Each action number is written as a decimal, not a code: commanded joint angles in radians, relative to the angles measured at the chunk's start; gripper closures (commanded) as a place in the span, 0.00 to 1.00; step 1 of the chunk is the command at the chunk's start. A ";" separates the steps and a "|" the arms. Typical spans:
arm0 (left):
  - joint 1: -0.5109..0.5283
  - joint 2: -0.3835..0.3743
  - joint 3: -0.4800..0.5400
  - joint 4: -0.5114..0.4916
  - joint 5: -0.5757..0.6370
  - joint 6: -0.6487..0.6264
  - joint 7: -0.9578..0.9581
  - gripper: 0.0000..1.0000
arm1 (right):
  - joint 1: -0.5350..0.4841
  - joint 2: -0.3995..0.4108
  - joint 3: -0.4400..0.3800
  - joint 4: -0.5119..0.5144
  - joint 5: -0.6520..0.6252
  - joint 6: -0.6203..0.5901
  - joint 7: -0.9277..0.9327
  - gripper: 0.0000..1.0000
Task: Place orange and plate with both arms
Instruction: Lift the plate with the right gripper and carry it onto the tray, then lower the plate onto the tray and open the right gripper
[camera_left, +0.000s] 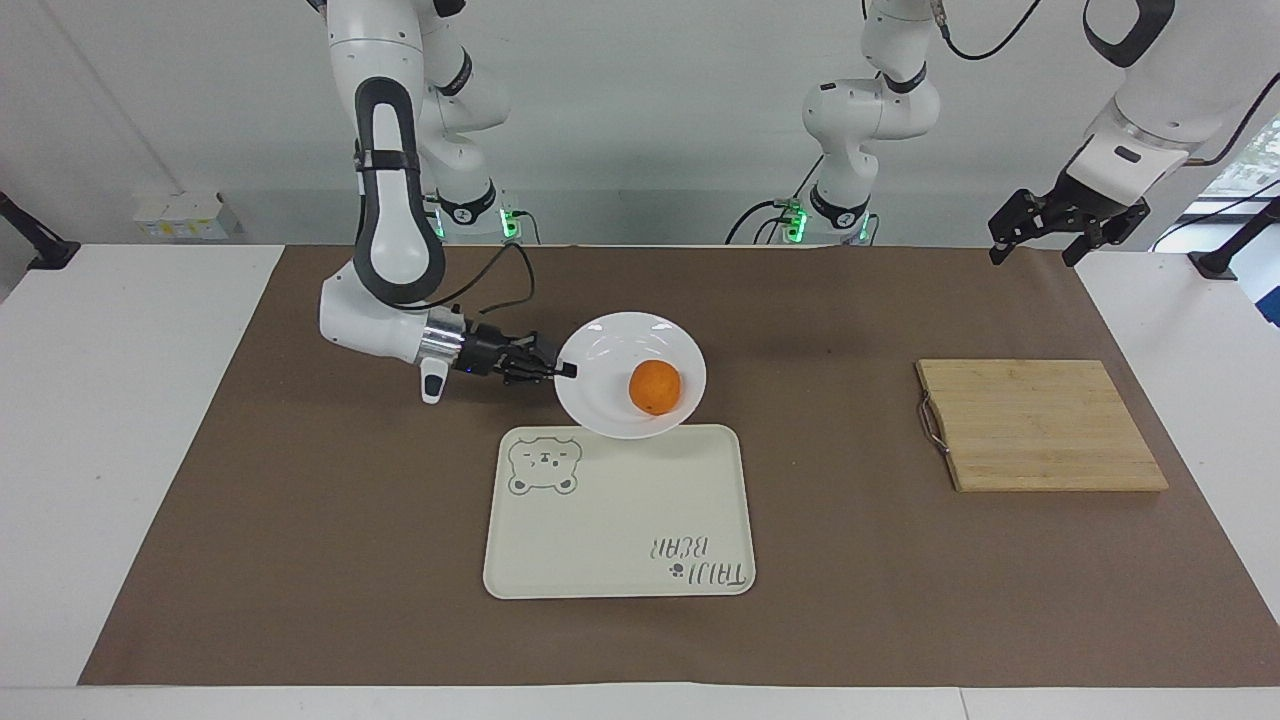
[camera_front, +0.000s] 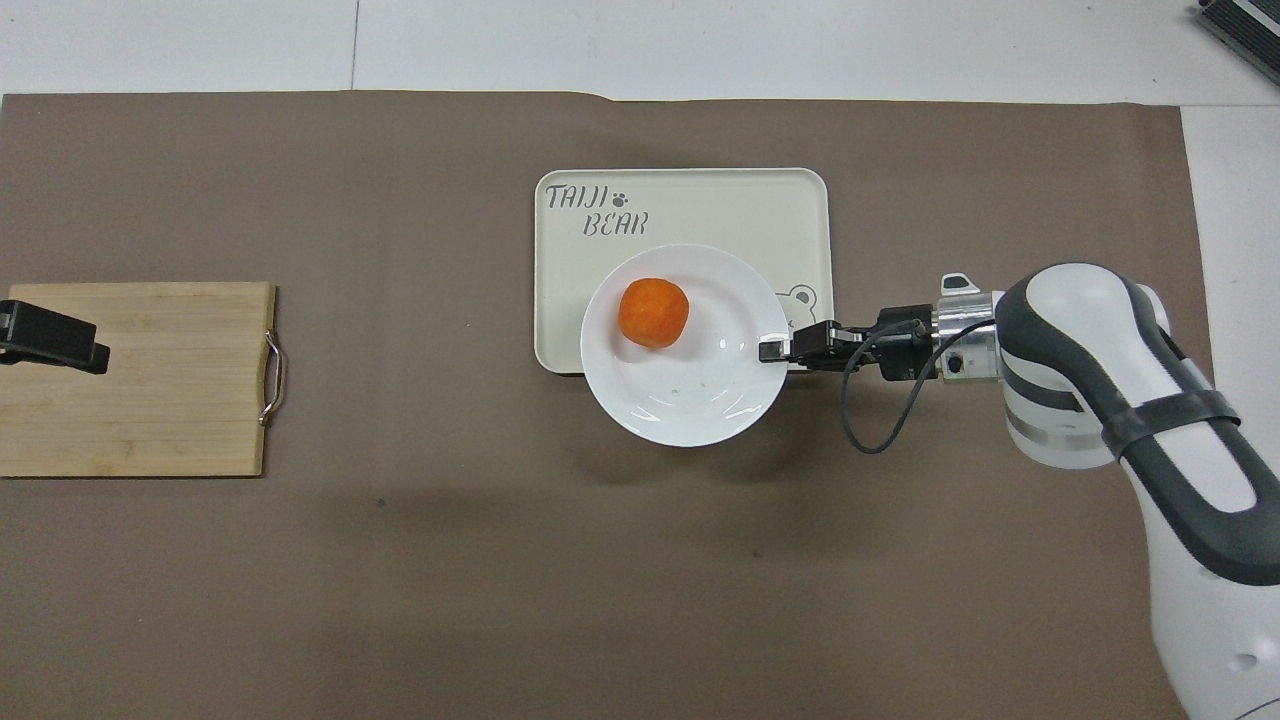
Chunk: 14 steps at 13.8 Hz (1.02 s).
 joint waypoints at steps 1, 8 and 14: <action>-0.004 -0.014 0.004 -0.004 0.010 -0.011 0.013 0.00 | -0.016 0.094 0.003 0.153 -0.010 -0.029 0.094 1.00; -0.003 -0.012 0.004 -0.004 0.010 -0.011 0.013 0.00 | -0.003 0.317 0.012 0.403 -0.013 0.063 0.162 1.00; -0.004 -0.012 0.004 -0.004 0.010 -0.011 0.013 0.00 | 0.003 0.318 0.012 0.397 -0.071 0.094 0.150 1.00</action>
